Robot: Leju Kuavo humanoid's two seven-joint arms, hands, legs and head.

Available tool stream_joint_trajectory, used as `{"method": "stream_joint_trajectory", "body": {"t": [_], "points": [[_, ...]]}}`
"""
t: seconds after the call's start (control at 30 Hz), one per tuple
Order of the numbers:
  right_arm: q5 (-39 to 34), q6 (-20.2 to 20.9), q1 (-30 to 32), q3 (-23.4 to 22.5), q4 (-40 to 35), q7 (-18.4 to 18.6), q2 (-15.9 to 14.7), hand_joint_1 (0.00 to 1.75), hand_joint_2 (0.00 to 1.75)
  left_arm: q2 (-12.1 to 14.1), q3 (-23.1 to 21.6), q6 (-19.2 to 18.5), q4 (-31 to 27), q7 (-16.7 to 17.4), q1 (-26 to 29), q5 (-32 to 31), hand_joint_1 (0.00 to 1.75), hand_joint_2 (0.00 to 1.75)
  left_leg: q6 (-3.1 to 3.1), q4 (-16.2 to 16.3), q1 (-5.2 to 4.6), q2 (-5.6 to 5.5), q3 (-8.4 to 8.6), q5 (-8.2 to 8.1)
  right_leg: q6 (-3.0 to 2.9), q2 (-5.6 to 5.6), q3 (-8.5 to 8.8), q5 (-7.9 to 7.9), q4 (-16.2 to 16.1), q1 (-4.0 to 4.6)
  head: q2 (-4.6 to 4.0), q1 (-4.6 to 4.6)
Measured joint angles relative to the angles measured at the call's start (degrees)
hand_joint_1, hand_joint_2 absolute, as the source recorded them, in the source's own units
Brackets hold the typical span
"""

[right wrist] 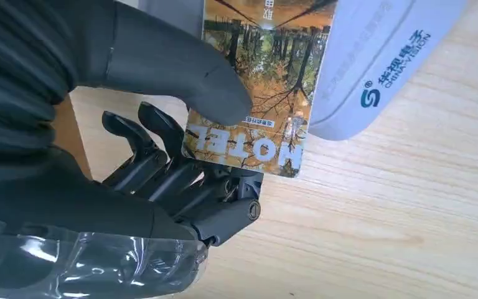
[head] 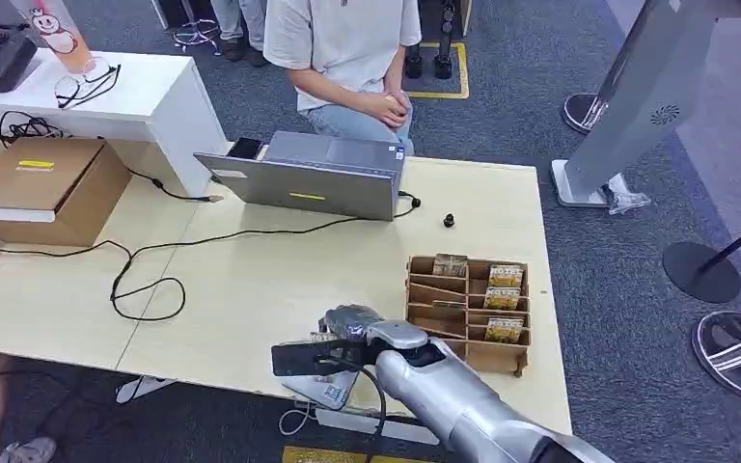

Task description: Pass the card to the sensor for recognition and then transmit it.

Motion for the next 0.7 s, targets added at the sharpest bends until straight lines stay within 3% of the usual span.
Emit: {"method": "stream_joint_trajectory", "body": {"t": [0.3,0.7], "points": [[-2.1,-3.7,0.8,-1.0,-3.1,-1.3,-0.7,1.75,1.75,0.1,-0.3,0.0,-0.7,0.2,1.0,1.2,0.0,0.0,0.0,0.0,0.0,0.02,0.02,0.0,0.0,0.02,0.0,0.0,0.0,0.0,0.0,0.0],[-2.6,-4.5,1.6,-2.2,-5.5,-1.9,-1.5,1.75,1.75,0.1,-1.1,0.0,-0.8,0.2,1.5,1.4,0.0,0.0,0.0,0.0,0.0,0.02,0.02,0.0,0.0,0.02,-0.01,0.0,0.0,0.0,0.0,0.02]]}}
